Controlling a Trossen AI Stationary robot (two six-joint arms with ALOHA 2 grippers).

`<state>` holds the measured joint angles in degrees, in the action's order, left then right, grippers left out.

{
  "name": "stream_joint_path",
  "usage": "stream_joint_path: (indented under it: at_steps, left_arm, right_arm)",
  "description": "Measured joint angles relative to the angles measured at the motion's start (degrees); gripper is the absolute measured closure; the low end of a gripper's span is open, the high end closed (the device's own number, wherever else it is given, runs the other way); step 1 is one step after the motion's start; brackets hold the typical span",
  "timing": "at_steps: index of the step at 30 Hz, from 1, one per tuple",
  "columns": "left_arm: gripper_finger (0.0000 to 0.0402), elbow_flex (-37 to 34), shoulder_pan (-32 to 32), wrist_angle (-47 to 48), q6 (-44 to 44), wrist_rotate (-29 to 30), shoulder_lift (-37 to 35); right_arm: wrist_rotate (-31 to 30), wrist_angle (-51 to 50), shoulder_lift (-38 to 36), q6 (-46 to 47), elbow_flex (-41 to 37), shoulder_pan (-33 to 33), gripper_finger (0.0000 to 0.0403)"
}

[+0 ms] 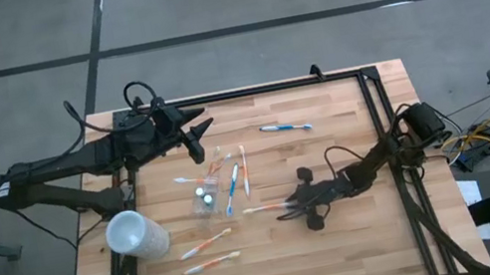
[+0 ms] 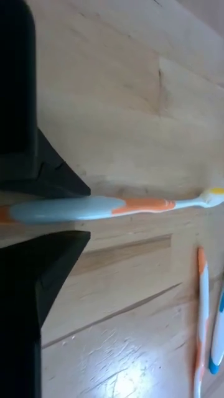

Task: Pick & Place toothbrushing station
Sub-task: Put the orange toothbrush into the transparent organizer

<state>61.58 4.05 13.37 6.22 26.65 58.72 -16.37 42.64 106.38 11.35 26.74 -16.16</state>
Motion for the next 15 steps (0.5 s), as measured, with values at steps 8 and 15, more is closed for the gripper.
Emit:
stream_joint_path:
  at_steps: [8, 15]
  left_arm:
    - [0.0234, 0.0, 0.0, 0.0, 0.0, 0.0, 0.0]
    - [0.0234, 0.0, 0.0, 0.0, 0.0, 0.0, 0.0]
  right_arm:
    - [-0.7, -0.6, 0.1, -1.4, 0.6, 0.1, 0.0383]
    - [-0.9, -1.0, 0.1, -0.7, 0.7, 0.1, 0.0384]
